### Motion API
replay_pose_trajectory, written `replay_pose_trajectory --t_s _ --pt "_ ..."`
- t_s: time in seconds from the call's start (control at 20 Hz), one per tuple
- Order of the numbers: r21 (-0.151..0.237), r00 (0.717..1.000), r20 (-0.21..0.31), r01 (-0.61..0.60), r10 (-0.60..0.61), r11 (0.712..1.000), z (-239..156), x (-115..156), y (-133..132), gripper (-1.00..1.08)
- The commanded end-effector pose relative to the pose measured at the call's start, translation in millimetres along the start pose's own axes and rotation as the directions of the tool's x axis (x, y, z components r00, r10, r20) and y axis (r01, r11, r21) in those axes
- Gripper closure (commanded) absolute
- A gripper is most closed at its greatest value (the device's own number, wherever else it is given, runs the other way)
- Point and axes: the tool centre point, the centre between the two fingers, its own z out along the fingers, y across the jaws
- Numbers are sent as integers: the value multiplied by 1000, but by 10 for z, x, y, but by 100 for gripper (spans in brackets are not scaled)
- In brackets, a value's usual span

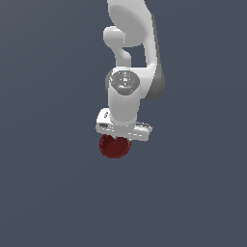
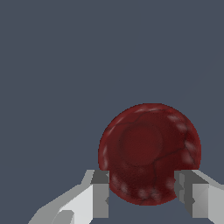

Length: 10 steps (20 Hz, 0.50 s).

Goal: Pick up the object and move it to a goal position.

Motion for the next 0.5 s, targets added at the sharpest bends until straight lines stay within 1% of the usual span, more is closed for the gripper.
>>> replay_pose_trajectory --t_s 0.0,0.25,0.45 --pt "-16 998 19 -56 57 998 50 48 -2 -20" --pt "-60 983 50 -174 178 983 156 144 -6 -20" --pt "-103 960 66 -265 273 959 240 211 -11 -20"
